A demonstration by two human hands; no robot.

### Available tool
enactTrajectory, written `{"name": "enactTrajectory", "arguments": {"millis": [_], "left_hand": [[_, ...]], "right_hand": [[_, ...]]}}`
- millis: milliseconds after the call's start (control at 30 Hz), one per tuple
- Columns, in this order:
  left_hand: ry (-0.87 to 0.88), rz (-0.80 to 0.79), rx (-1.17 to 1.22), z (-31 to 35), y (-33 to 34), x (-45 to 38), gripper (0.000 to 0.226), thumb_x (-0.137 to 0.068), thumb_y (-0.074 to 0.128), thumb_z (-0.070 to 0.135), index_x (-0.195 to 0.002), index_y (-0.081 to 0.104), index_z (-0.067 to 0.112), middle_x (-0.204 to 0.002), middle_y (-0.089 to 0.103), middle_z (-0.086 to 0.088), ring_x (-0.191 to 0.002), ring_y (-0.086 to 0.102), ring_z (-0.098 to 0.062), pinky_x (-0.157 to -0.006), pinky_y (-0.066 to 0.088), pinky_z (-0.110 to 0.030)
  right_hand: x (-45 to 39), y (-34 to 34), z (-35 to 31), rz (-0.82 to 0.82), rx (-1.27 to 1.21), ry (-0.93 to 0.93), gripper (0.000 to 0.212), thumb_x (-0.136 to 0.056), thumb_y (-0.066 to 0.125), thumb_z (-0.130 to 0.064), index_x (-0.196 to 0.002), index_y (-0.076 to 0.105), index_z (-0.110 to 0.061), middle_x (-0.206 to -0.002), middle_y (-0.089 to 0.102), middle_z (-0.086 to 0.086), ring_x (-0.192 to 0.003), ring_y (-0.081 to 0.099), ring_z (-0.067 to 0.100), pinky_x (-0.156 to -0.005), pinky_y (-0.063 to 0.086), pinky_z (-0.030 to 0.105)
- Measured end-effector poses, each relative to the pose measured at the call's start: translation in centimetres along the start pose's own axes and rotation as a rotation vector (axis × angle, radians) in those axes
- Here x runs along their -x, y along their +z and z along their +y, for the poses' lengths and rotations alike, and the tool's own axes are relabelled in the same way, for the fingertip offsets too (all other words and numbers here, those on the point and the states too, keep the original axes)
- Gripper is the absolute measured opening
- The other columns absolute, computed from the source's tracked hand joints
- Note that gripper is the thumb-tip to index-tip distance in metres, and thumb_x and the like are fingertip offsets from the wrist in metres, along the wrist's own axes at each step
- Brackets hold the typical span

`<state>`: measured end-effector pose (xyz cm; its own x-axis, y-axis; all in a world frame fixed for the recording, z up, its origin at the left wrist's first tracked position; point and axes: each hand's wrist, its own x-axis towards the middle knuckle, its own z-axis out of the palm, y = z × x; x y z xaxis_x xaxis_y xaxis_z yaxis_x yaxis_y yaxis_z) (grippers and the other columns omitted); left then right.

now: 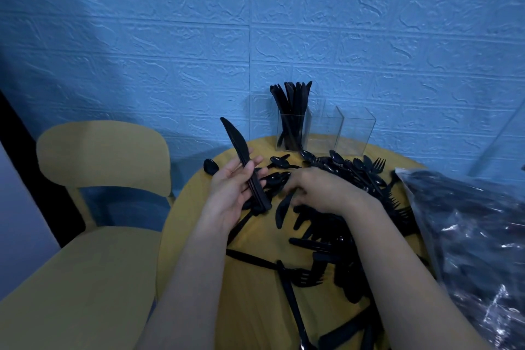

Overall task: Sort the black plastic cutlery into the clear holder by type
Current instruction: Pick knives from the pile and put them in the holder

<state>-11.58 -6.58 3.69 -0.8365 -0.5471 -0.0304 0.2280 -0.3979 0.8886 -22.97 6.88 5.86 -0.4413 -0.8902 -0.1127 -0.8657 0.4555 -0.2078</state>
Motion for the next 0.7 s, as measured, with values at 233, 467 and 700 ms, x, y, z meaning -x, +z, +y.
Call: {"name": "enactTrajectory", "arguments": {"millis": [233,467,700], "left_hand": [[-0.016,-0.029,-0.006,-0.1,0.2,0.1,0.026,-0.093,0.052,0.003,-0.112,0.062,0.019,-0.096,0.072,0.002,-0.081,0.070,-0.010,-0.070,0.058,-0.025],[-0.016,-0.036,0.004,-0.2,0.3,0.1,0.028,-0.094,0.052,0.004,-0.116,0.061,0.017,-0.091,0.074,0.005,-0.078,0.070,-0.009,-0.068,0.057,-0.024],[0.039,0.063,0.246,0.0,0.2,0.1,0.024,-0.097,0.047,0.005,-0.115,0.060,0.015,-0.096,0.069,0.004,-0.081,0.069,-0.008,-0.066,0.056,-0.022]], "right_hand": [[-0.3,1.4,-0.1,-0.126,-0.017,-0.048,0.035,-0.087,0.066,-0.019,-0.120,0.055,-0.022,-0.126,0.046,-0.004,-0.118,0.041,0.018,-0.096,0.037,0.032],[-0.2,1.5,-0.3,-0.047,-0.081,-0.086,0.023,-0.083,0.070,-0.022,-0.100,0.054,-0.021,-0.099,0.054,-0.008,-0.091,0.047,0.011,-0.075,0.033,0.020],[0.6,-0.6,0.2,0.243,-0.317,-0.152,0.015,-0.086,0.068,-0.014,-0.099,0.072,-0.015,-0.096,0.057,-0.006,-0.092,0.053,0.008,-0.085,0.039,0.013]]}}
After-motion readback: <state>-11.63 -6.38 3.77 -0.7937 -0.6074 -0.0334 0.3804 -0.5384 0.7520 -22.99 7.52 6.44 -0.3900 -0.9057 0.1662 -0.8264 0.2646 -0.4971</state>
